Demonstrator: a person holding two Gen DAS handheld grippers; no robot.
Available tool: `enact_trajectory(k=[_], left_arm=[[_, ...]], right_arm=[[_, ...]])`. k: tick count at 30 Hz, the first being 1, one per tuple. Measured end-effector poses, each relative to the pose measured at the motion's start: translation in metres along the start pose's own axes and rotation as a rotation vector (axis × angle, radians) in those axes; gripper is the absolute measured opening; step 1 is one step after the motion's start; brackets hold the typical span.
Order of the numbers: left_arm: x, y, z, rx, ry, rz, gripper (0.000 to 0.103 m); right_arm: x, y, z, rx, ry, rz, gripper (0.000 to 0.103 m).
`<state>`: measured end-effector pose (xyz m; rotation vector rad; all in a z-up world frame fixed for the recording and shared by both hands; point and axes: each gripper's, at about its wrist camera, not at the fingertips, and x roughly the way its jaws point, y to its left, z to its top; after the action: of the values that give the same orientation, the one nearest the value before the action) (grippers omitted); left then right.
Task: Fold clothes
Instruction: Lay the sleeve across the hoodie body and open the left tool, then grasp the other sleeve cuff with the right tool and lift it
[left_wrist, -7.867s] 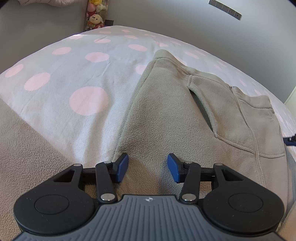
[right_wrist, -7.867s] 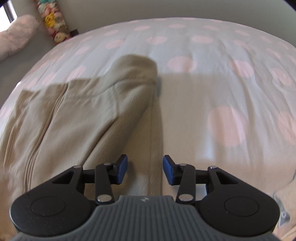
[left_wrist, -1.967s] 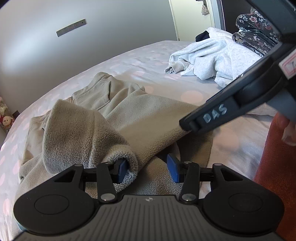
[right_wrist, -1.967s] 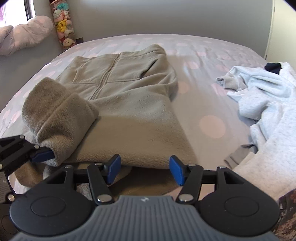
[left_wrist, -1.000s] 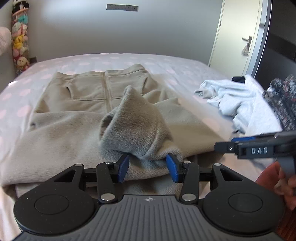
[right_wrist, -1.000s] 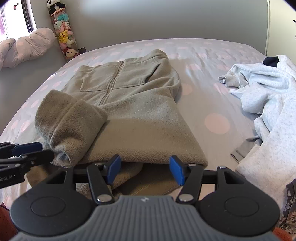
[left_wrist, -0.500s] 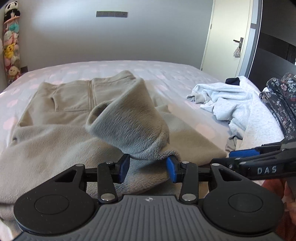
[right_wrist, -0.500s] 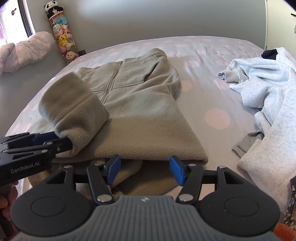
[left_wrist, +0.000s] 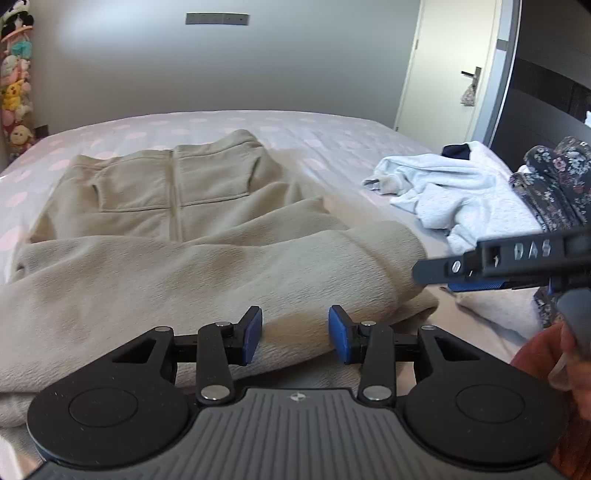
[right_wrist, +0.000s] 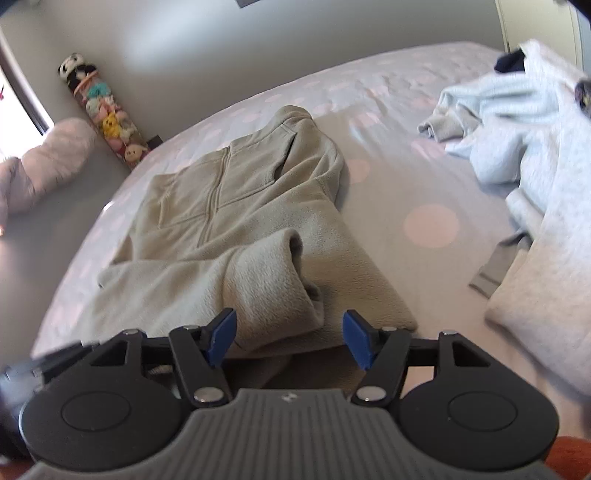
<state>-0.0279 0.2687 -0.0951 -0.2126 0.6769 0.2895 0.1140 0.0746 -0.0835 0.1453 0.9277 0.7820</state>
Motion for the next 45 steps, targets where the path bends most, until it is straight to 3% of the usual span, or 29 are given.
enact_trajectory(k=[5, 10, 15, 21, 23, 31, 45], left_arm=[[-0.009, 0.008, -0.005, 0.022, -0.002, 0.067, 0.039], [-0.015, 0.019, -0.011, 0.005, 0.001, 0.081, 0.039], [-0.018, 0.028, -0.012, -0.014, 0.004, 0.083, 0.039], [-0.019, 0.036, -0.014, -0.031, 0.021, 0.088, 0.039], [-0.021, 0.04, -0.014, -0.04, 0.019, 0.088, 0.039], [-0.032, 0.059, -0.011, -0.084, 0.006, 0.114, 0.04], [-0.068, 0.121, -0.003, -0.236, -0.04, 0.189, 0.044]], right_arm=[[0.016, -0.007, 0.007, 0.078, 0.027, 0.001, 0.068], [0.039, -0.02, 0.011, 0.203, 0.079, 0.046, 0.068], [0.06, -0.03, 0.006, 0.283, 0.144, 0.07, 0.054], [0.059, -0.006, 0.0, 0.116, 0.136, 0.018, 0.021], [0.051, 0.005, 0.003, 0.047, 0.101, 0.003, 0.017], [0.012, 0.045, 0.029, -0.157, -0.078, -0.002, 0.014], [-0.016, 0.095, 0.082, -0.342, -0.252, -0.003, 0.011]])
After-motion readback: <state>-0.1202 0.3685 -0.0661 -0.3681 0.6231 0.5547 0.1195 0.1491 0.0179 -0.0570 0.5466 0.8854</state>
